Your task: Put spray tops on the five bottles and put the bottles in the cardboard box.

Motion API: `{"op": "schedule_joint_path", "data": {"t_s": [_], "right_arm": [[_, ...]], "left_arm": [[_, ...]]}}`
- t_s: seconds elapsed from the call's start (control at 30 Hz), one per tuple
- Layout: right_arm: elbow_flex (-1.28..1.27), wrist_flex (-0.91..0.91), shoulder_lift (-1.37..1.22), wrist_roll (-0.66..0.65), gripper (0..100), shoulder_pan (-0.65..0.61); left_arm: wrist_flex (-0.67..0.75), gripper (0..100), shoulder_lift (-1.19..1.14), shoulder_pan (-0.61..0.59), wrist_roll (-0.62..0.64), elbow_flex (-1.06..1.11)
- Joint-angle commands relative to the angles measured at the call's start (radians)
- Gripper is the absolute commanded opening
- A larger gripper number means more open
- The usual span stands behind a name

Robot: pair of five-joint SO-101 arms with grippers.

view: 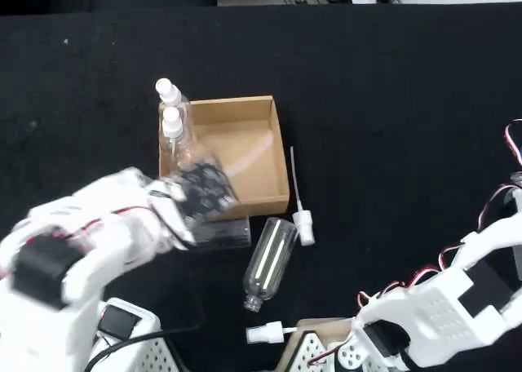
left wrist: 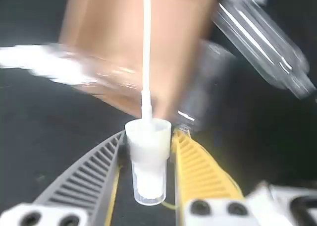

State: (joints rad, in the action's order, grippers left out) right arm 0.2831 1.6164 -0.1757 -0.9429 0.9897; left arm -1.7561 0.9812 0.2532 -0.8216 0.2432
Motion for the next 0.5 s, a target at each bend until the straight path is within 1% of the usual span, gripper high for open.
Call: {"op": "schedule_joint_path", "data": {"t_s": [0.0,0.1,0.23,0.4,0.47], "right_arm": [[0.067,0.043,0.013,0.011,1.1,-0.040],[0.073,0.086,0.036,0.017,1.0,-0.064],[0.074,0.095,0.140,0.110,1.0,-0.103],[-0.013,0.100,0.272,0.184,1.0,-0.239],[-0.073,0.094,0.305,0.227,1.0,-0.316]], "left_arm": [[-0.003,11,-0.008,-0.127,0.091,-0.351],[-0.002,11,-0.009,-0.220,0.110,-0.414],[-0.002,11,-0.083,-0.398,0.110,-0.369],[0.000,11,-0.284,-0.644,0.103,-0.410],[0.000,11,-0.354,-0.731,0.060,-0.429]]}}
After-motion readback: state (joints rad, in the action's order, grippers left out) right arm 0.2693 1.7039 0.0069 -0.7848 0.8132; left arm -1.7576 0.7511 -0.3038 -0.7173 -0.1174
